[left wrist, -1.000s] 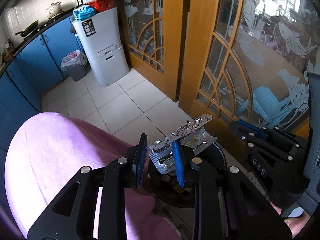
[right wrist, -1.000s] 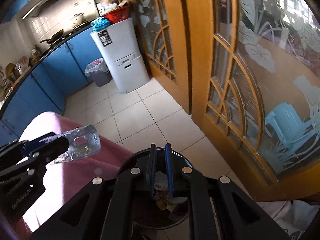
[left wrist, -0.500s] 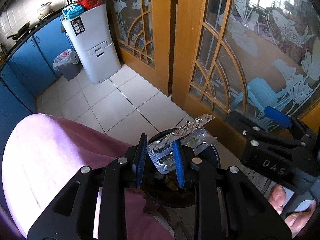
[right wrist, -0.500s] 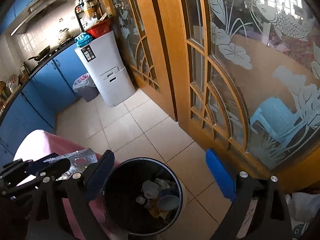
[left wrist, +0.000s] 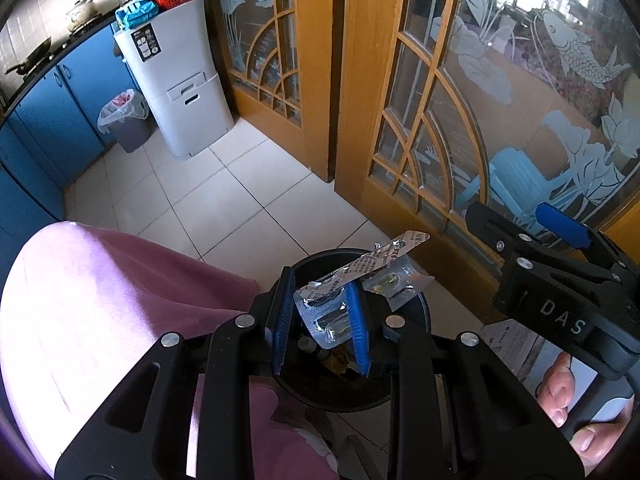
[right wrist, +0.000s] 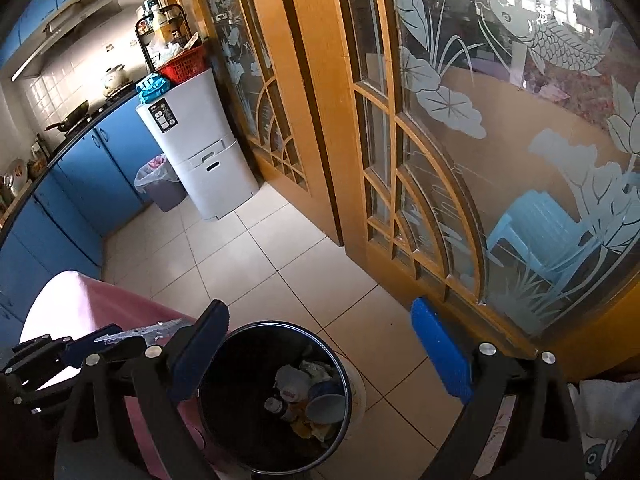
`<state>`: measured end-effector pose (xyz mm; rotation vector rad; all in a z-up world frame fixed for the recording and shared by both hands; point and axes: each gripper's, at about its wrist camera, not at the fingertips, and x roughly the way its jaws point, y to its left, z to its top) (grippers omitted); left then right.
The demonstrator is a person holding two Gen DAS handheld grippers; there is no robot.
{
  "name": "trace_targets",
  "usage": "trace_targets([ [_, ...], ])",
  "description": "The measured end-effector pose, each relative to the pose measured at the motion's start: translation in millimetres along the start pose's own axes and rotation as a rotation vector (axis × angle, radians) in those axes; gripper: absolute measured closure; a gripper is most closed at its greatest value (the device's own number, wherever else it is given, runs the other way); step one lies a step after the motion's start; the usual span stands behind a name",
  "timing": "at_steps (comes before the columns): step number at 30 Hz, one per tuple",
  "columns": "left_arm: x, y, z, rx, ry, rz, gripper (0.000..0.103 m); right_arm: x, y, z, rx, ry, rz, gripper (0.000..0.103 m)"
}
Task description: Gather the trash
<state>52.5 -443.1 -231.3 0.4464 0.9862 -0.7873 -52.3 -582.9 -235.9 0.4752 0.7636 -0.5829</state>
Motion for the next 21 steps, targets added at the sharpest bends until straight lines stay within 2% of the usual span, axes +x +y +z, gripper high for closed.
trace_targets([
  [1,0,2,0,-0.009,0.005,-0.001,0.05,0,0,0,0.0,0.0,0.0,0.013],
  [2,-1,3,1,-0.022,0.001,-0.007,0.017,0,0,1,-0.001,0.0,0.001,0.013],
  [3,-4,5,0,-0.035,-0.024,0.004,0.011,-1,-1,1,0.01,-0.005,0.011,0.013],
  [5,-7,5,0,-0.031,-0.047,0.0,0.01,-2,-3,2,0.019,-0.005,0.015,0.013],
  [7,-8,5,1,-0.031,-0.049,0.02,0.01,-3,-2,3,0.011,-0.011,0.002,0.013],
  [21,-9,16,-1,-0.055,-0.047,0.031,0.01,-5,-1,5,0.019,-0.024,-0.011,0.013],
])
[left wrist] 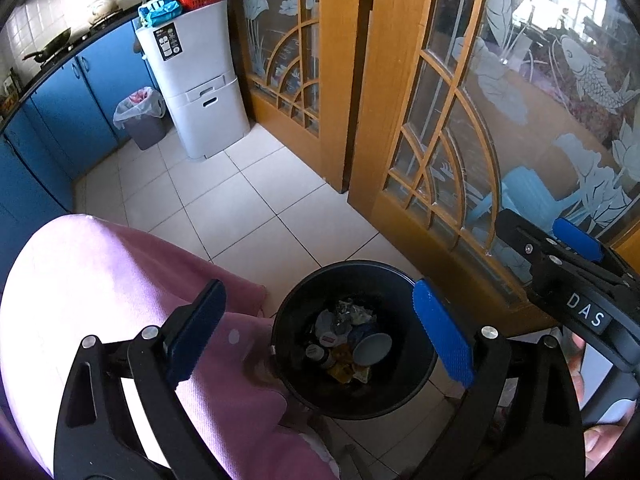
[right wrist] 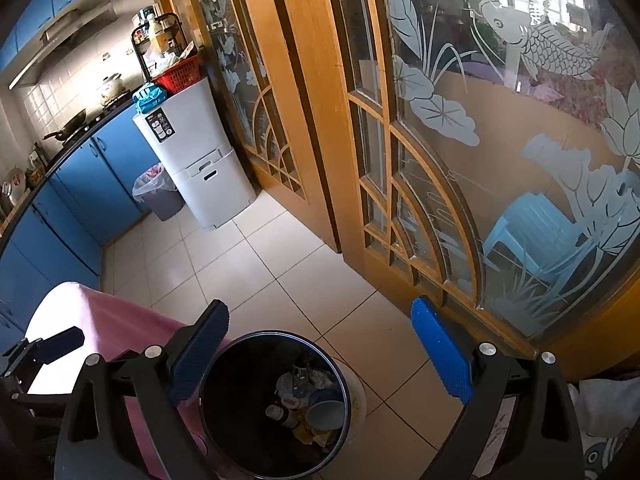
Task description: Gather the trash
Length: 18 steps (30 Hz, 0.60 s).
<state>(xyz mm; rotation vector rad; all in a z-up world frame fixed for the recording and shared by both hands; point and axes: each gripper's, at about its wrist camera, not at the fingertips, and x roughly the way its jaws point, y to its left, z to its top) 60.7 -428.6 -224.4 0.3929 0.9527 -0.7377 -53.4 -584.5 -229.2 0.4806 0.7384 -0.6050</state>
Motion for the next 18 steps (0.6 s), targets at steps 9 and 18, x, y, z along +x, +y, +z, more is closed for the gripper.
trace_targets([
  [9,-2.1,-0.3,-0.9,0.006,-0.008,0.008,0.01,-1.2,0.0,-0.2,-0.003,-0.003,-0.004,0.013],
  [18,-1.5,1.1,-5.3,-0.007,0.01,0.002,0.009,-5.5,3.1,-0.3,-0.011,-0.009,-0.007,0.013],
])
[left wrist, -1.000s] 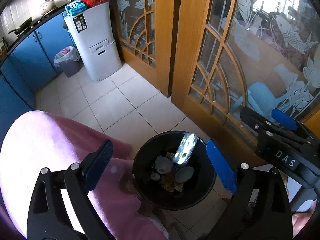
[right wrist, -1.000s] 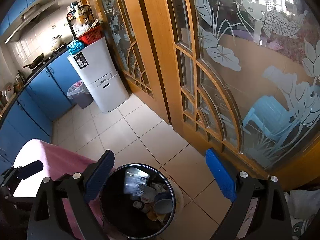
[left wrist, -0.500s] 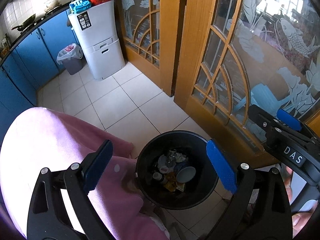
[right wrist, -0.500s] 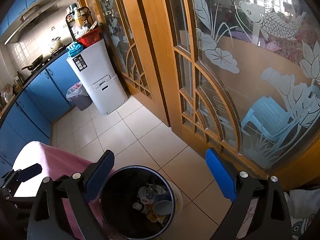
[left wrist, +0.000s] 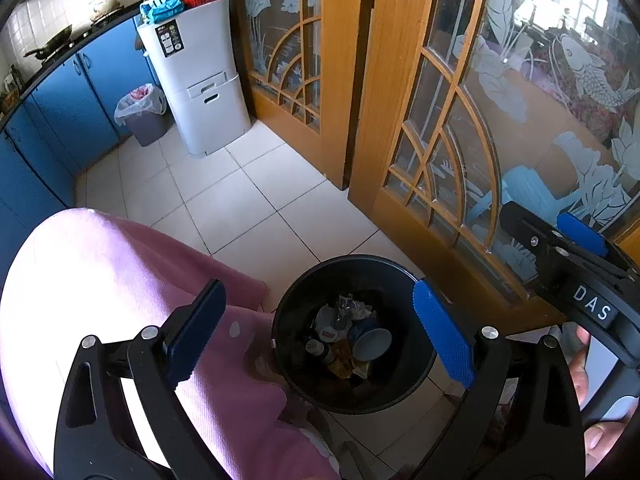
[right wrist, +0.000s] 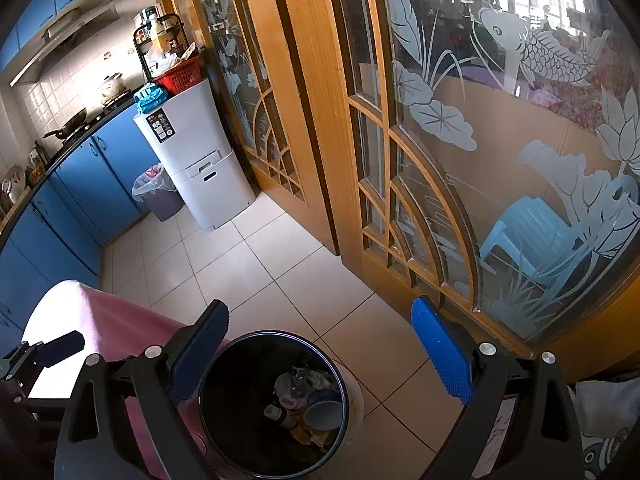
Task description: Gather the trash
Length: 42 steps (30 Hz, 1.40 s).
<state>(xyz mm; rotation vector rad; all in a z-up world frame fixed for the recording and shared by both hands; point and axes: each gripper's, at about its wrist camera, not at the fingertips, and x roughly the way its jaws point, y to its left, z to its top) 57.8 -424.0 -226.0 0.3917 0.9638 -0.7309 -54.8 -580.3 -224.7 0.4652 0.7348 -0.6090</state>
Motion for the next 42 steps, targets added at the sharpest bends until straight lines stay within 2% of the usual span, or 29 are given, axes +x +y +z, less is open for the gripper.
trace_targets([
  [5,-3,1,-2,-0.001,-0.008,0.01,0.007,-2,2,0,-0.005,-0.003,0.001,0.013],
  [42,-5,2,-1,-0.001,-0.01,0.013,0.006,-6,13,-2,-0.019,-0.007,0.004,0.013],
])
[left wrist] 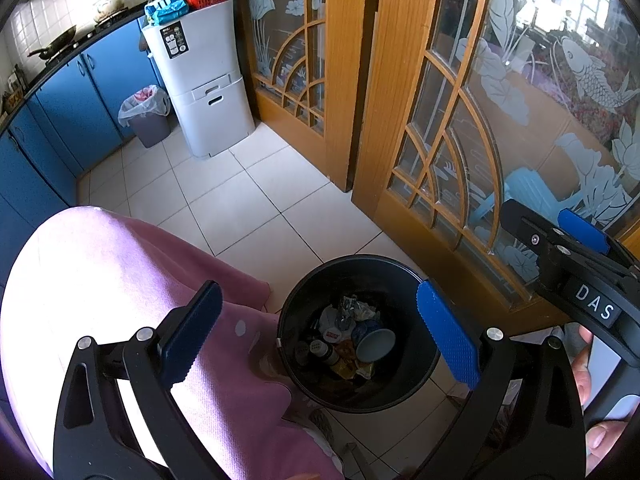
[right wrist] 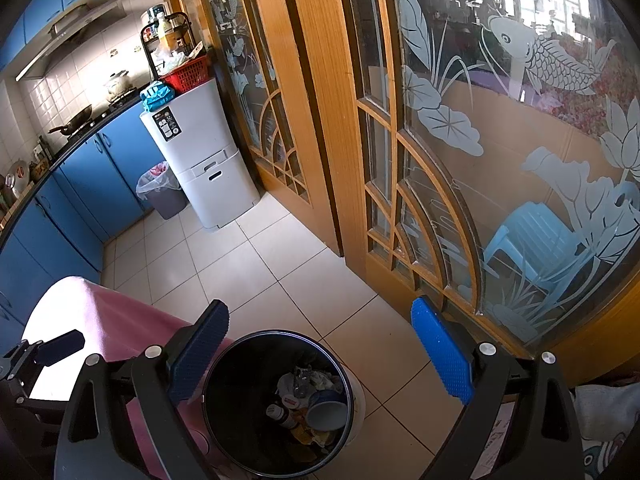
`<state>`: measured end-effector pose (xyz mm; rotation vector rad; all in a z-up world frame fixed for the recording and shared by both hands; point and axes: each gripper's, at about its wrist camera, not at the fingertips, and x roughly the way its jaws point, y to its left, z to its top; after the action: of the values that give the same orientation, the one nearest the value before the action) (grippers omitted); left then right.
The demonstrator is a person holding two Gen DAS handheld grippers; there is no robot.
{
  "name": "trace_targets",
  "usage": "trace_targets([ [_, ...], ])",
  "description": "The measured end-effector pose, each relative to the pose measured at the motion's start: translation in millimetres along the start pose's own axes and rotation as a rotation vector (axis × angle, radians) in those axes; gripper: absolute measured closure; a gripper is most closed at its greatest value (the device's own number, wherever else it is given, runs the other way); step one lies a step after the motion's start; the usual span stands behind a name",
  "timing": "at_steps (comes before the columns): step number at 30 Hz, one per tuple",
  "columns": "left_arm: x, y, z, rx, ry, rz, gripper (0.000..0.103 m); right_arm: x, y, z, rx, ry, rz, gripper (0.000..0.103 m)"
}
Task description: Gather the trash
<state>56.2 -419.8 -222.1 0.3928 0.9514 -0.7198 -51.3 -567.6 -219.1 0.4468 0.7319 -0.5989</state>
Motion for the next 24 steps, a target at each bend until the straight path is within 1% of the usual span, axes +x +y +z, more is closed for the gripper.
trace_targets([
  [24,1.9,1.7,-1.0,0.0,-0.005,0.016,0.006,1.0,2.1,0.8,-0.003,0.0,0.005,0.013],
])
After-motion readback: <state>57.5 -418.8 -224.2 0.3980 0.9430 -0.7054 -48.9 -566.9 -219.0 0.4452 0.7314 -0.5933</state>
